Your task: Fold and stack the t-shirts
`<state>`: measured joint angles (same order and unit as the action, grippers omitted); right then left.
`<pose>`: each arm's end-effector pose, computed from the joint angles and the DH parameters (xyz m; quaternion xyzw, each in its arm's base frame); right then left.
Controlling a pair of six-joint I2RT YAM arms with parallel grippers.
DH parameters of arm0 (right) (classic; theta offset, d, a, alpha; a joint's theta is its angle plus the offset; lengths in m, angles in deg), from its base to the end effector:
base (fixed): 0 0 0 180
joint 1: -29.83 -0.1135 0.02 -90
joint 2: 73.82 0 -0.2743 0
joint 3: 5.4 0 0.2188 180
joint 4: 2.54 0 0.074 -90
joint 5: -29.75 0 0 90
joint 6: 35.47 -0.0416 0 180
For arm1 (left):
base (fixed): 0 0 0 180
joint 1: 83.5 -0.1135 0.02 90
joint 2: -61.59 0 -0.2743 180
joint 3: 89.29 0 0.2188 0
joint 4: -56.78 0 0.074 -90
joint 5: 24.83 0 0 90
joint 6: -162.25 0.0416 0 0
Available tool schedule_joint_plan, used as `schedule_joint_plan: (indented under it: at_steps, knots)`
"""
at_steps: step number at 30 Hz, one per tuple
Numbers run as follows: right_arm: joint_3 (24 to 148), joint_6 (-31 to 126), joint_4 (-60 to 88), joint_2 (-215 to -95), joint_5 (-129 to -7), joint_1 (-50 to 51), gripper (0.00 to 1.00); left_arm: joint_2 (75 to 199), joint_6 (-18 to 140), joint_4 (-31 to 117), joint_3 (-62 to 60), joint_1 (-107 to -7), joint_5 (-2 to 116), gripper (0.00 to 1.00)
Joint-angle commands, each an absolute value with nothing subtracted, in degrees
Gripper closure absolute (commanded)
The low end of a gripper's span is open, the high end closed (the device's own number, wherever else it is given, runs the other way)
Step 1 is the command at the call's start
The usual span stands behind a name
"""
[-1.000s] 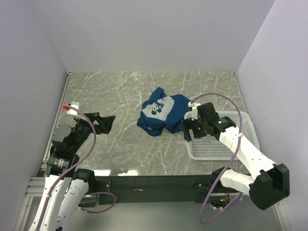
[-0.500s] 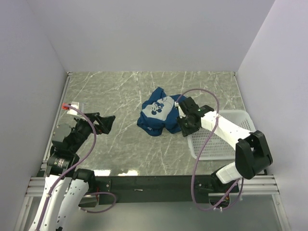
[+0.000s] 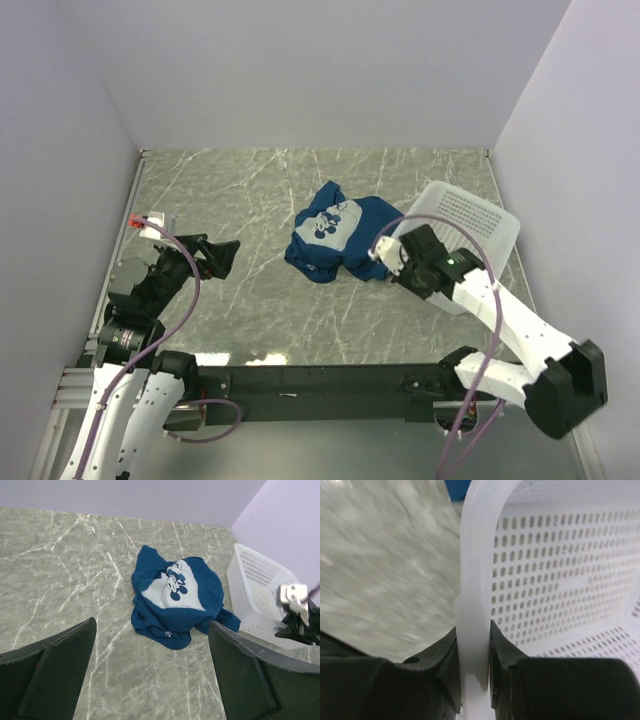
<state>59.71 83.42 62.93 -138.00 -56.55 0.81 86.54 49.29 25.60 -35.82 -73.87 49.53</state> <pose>0.1490 0.0796 0.2597 -0.4658 0.8565 -0.0312 0.2203 0.0745 -0.0240 0.3284 0.0101 0.7227 -0.2864 0.6290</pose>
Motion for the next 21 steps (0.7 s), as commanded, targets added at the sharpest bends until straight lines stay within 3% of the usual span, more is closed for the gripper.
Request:
schedule_joint_plan:
  at_steps: [1,6,10,12,13,19,21]
  knots:
    - [53.95,106.26,59.35,-133.07,-51.82,4.06,1.0,86.11,50.54,27.77,-36.02,-73.65,48.38,0.01]
    - [49.28,132.68,52.05,-127.08,-60.06,19.52,1.0,86.2,50.54,27.86,-36.11,-73.65,48.21,0.0]
    - [50.24,141.02,43.45,-130.57,-64.29,29.2,0.6,86.37,50.54,28.04,-36.11,-73.57,48.03,0.01]
    - [54.87,140.32,42.72,-133.74,-65.25,32.72,0.29,86.63,50.63,27.95,-36.11,-73.56,48.21,0.0]
    - [56.99,139.36,43.42,-136.46,-66.22,33.6,0.09,86.63,50.63,27.86,-36.11,-73.56,48.3,0.0]
    - [67.02,129.01,52.2,-136.14,-75.09,34.93,0.06,85.93,50.54,28.04,-36.11,-73.56,48.65,0.01]
    - [70.97,115.83,56.24,-136.48,-81.74,34.67,0.07,85.76,50.54,28.04,-36.11,-73.56,48.47,0.01]
